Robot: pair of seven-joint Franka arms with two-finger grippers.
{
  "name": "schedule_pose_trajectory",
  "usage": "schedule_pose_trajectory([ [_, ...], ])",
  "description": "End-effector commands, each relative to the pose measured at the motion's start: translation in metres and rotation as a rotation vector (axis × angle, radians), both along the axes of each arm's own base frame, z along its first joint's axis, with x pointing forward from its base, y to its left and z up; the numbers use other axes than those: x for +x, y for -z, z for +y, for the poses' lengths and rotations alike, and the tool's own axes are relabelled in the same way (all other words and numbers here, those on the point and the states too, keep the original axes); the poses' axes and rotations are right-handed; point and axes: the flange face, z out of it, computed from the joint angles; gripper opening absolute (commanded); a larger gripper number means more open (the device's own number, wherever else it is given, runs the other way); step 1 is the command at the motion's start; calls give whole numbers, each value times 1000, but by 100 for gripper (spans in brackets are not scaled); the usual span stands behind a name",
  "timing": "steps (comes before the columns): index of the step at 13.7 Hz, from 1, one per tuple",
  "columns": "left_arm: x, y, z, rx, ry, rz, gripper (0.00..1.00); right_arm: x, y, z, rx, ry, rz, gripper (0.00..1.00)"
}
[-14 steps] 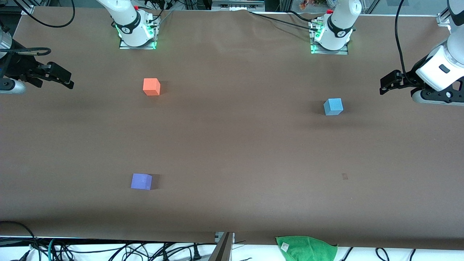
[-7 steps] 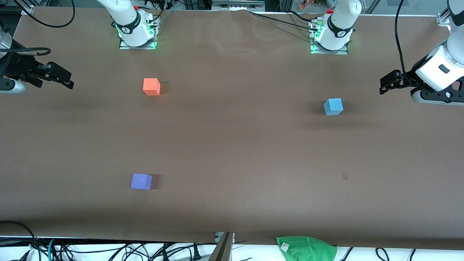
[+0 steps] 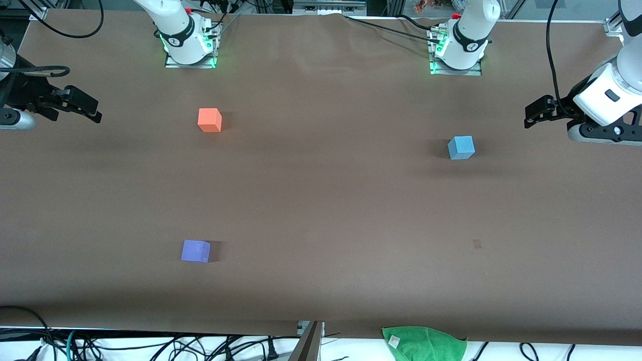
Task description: Place blue block between orange and purple blocks
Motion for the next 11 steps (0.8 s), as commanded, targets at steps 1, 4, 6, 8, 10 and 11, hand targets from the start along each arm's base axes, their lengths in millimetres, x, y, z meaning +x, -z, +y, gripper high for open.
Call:
schedule_pose_trajectory([
  [1,-4,0,1,-26,-2,17,100,-4,-5,-4,15,-5,1,99],
  [4,-9,30,1,-42,29,168,100,-3,-4,-4,15,-5,3,99],
  [6,-7,59,0,-45,37,228,100,-3,-4,-4,15,-5,4,99],
  [8,4,88,0,-48,32,229,100,-3,-4,-4,15,-5,3,99],
  [10,2,130,-2,-46,23,192,100,-3,-4,-4,15,-5,4,99],
  [11,-1,153,-1,-45,20,166,100,-3,-4,-4,15,-5,3,99],
])
